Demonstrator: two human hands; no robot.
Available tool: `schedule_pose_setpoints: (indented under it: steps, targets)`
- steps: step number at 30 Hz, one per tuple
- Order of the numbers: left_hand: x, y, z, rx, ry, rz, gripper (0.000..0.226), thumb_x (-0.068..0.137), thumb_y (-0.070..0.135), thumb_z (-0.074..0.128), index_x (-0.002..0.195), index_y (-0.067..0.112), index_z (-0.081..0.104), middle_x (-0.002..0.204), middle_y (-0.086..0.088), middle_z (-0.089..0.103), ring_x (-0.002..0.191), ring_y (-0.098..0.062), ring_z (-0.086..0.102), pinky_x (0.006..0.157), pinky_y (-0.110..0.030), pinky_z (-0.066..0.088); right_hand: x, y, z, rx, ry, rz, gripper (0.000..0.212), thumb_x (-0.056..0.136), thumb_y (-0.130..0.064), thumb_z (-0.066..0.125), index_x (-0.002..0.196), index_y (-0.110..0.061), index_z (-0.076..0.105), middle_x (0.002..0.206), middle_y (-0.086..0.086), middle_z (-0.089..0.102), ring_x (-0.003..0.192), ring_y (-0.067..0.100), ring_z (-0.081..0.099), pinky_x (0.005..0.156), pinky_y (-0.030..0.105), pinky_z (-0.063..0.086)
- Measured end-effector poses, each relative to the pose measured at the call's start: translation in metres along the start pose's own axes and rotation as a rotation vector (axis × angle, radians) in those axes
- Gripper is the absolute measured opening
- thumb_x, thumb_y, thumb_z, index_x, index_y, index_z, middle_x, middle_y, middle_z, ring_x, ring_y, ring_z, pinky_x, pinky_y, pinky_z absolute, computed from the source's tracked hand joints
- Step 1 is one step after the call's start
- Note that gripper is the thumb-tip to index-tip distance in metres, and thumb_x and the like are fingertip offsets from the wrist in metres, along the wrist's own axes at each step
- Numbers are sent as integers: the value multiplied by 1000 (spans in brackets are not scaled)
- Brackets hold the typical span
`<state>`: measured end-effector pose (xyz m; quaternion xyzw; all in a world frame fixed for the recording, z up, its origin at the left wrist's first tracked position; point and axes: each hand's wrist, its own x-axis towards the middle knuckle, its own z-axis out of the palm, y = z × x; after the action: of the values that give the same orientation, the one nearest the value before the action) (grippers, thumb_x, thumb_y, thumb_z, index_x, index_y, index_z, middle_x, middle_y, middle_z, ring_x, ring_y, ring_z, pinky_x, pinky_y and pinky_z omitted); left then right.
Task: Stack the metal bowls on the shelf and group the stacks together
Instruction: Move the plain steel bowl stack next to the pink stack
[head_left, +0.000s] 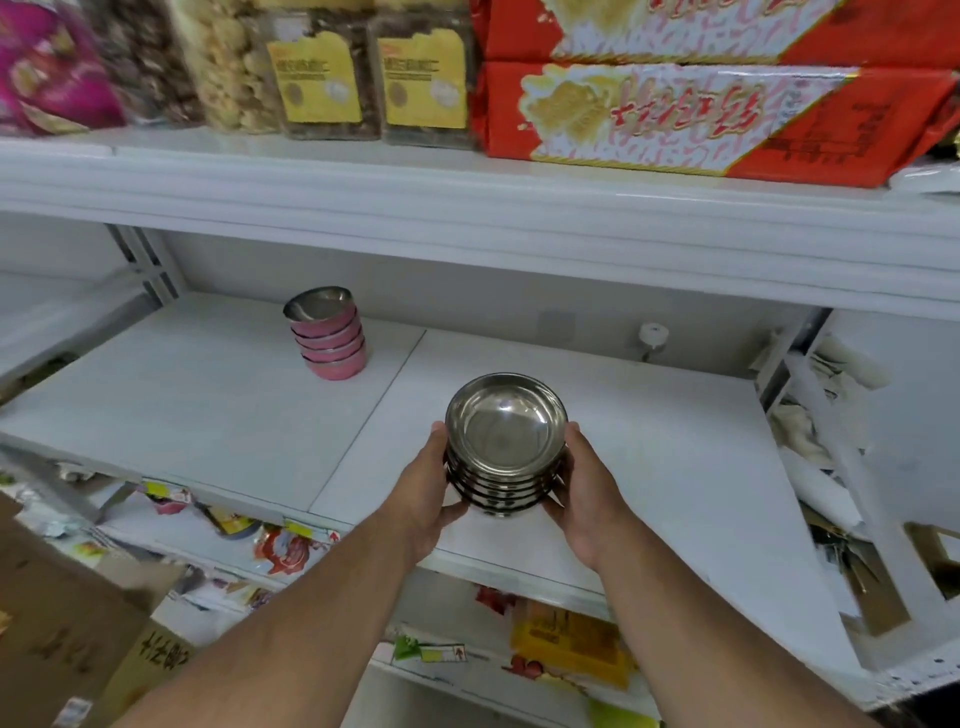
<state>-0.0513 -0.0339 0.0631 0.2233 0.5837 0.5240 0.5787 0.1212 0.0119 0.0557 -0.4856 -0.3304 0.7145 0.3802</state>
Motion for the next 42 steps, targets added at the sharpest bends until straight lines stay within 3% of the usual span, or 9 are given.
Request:
schedule_pose_setpoints:
  steps: [12,19,23,32,36,42]
  targets:
    - [23,35,-141,-32,-18,-23,59,97,60,39,146,28,48,150,3,48,133,-17,45,105,-47,46,12,47,137,-12,37,-5,57,105,-57,40,147,-23,57,149,0,57,137,17,52,121,42,38]
    - [48,53,-161,-38,-18,-22,60,97,61,40,147,28,47,152,3,45,137,-19,42,103,-46,47,43,47,159,-15,28,-16,58,104,-59,40,145,-22,60,147,1,60,137,17,54,120,43,39]
    - [58,61,-164,-35,-6,-8,55,99,57,38,145,28,49,150,3,47,132,-17,45,95,-42,48,64,47,165,4,-1,-10,57,104,-59,40,145,-24,59,149,0,59,139,17,52,121,44,38]
    - [88,79,-190,-18,-21,-27,56,100,56,37,145,26,48,151,3,46,136,-18,42,99,-43,46,93,50,195,30,18,4,59,104,-59,41,148,-23,57,151,1,57,140,18,51,122,44,36]
    - [112,86,-209,-2,-91,-49,56,98,58,41,144,28,50,149,5,48,136,-16,43,109,-49,41,105,54,214,35,58,-6,59,103,-59,42,148,-23,57,151,1,57,140,18,51,122,44,38]
    - [141,99,-234,48,-216,-69,55,95,62,46,142,33,50,145,12,49,130,-11,44,113,-50,35,128,62,242,36,146,-47,55,100,-59,46,137,-24,68,145,3,65,137,21,56,119,46,41]
